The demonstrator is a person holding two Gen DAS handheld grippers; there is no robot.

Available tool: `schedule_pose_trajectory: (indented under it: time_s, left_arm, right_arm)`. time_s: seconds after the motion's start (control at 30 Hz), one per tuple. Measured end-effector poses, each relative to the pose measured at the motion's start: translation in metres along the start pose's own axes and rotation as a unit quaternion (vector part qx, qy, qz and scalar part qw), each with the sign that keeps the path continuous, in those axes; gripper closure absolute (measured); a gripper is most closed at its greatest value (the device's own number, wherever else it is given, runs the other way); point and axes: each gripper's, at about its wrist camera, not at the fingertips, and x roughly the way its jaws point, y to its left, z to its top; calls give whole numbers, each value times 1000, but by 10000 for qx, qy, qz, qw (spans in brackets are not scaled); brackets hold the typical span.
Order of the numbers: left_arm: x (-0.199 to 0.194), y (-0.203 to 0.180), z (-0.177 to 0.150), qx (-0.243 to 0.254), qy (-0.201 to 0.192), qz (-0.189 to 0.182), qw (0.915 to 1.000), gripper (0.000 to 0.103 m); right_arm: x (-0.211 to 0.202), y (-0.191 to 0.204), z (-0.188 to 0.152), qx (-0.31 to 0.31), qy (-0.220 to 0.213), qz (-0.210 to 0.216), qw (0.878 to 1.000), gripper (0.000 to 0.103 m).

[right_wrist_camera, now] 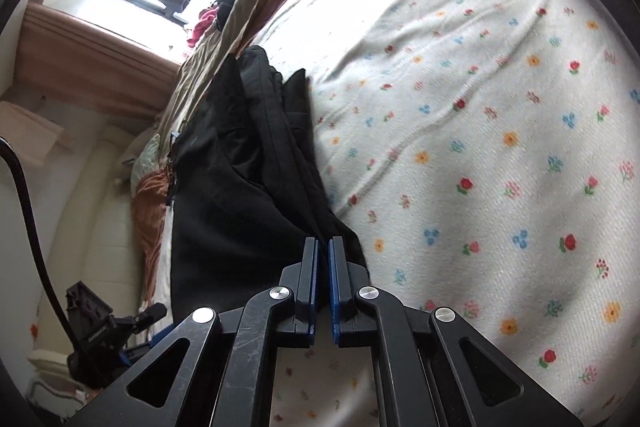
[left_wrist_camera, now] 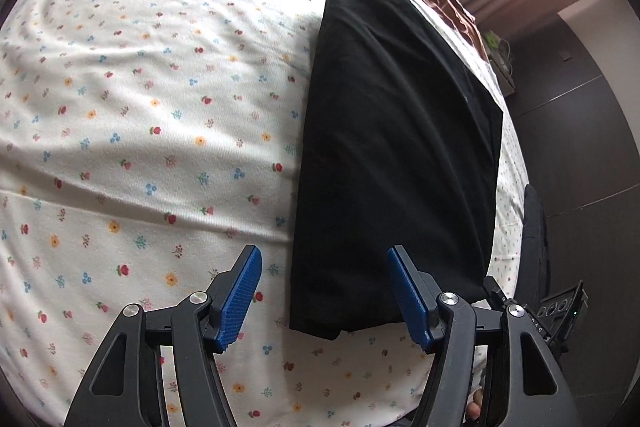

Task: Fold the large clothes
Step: 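Press the folded shirt flat with the right tool, then grasp the end of the folded black shirt with both tools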

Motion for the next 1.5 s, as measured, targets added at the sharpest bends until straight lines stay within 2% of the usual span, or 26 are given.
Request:
schedule_pose_trajectory:
  time_s: [0.07,0.27,0.3,0.43,0.5,0.57,0.83,0.87,0.93,1.0,1.07,1.2,1.33,1.43,1.47,1.5]
  left_arm:
    - [8,-1,-3,63,117,-19,9999,47]
    - [6,-2,2,174,117,-61,9998,48]
    - [3,-2,5,183,78,-51,9998,48]
    - [-3,1,22,145,-101,-115,9998,48]
    - [-4,4,33,51,-168,-167,9997,48]
    - [-2,5,45,-48,-222,-235,9995,48]
    - [17,-3,104,-400,-427,-441,9973,46]
    - [19,-5,111,-431,-454,-477,9969,45]
    - [22,-9,127,-460,-519,-555,9960,34]
    - [28,-14,143,-469,-592,-518,9958,32]
    - [33,-17,155,-466,-594,-464,9961,33]
    - [43,-11,167,-532,-633,-446,9956,33]
    - [45,-3,169,-663,-679,-614,9936,33]
    - [44,-1,167,-554,-707,-529,9946,33]
    - [44,0,166,-535,-706,-530,9947,33]
    - [45,1,165,-533,-710,-554,9945,33]
  right_arm:
    - [1,-1,-1,-20,17,-98,9999,100]
    - [-7,15,6,-188,140,-421,9988,99]
    - [-11,19,10,-233,94,-393,9989,93]
    - [-23,37,28,-501,-63,-250,9984,86]
    - [-23,46,40,-557,-107,-149,9983,68]
    - [-21,57,53,-691,-150,-98,9974,65]
    - [16,107,94,-1144,-7,64,9934,65]
    - [22,112,99,-1188,17,59,9929,65]
    - [35,119,107,-1235,102,61,9923,64]
    - [48,125,115,-1259,177,88,9919,64]
    - [62,129,122,-1348,223,-72,9906,64]
    - [88,130,134,-1357,365,-200,9899,63]
    - [107,131,144,-1367,382,-216,9896,63]
    - [118,134,147,-1432,405,-243,9886,63]
    - [119,133,148,-1430,386,-260,9886,66]
    - [118,132,150,-1404,353,-248,9892,84]
